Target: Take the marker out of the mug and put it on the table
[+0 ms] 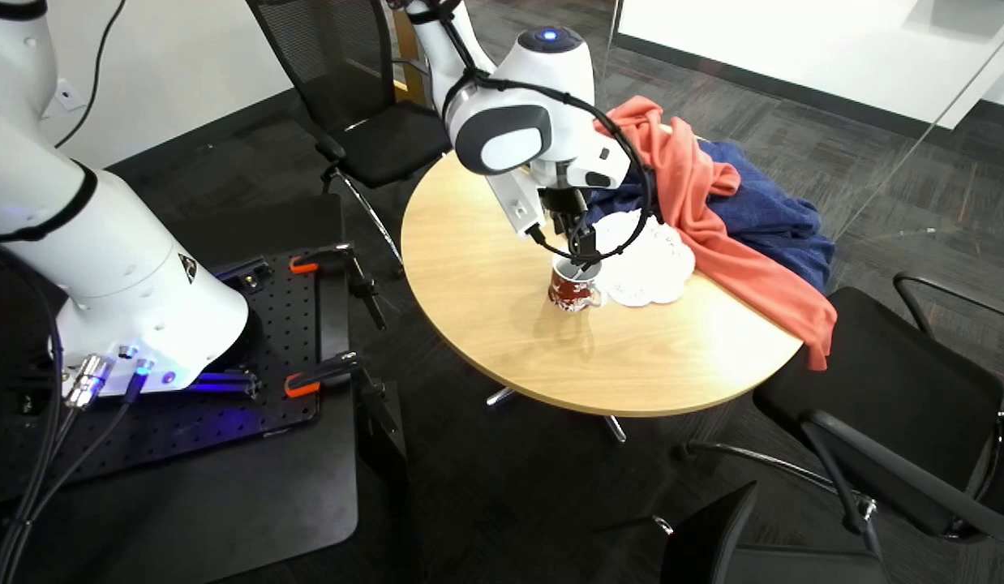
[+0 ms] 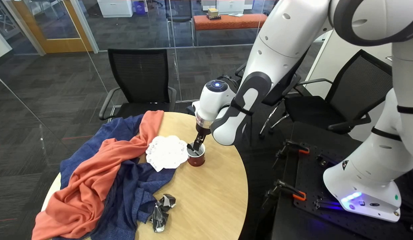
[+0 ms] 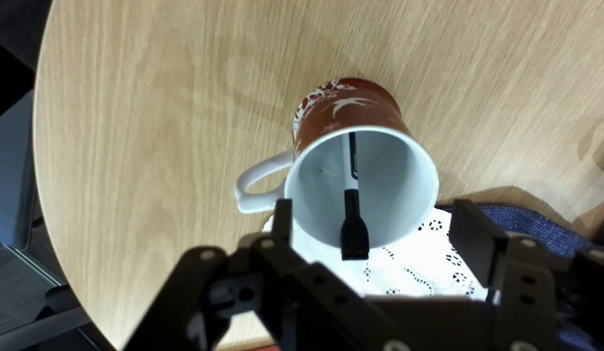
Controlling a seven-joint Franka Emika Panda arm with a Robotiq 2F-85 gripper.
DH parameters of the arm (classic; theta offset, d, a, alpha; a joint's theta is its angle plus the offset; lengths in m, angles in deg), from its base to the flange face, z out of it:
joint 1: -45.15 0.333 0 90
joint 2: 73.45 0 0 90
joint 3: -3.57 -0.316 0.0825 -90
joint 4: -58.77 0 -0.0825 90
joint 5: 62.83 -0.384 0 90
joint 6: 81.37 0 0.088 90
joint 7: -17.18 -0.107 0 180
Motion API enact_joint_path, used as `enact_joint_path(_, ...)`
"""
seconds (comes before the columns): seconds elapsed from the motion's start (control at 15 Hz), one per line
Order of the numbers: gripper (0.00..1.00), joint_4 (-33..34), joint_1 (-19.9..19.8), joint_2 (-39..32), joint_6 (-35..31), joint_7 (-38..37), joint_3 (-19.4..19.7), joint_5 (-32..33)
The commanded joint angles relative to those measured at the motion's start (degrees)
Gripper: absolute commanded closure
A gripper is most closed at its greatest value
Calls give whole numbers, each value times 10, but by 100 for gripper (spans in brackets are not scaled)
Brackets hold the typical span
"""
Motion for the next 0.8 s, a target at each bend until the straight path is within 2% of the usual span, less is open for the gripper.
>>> enact_joint_path(0.0,39,21,23,-21,-7,-32,21,16)
enact_joint_path(0.13,46,29,31,-30,-6,-40,28,15)
enact_joint_path(0.4,46,46,38,-48,-2,-47,37,14)
enact_joint_path(0.73,58,66,39,-66,3,-48,36,13)
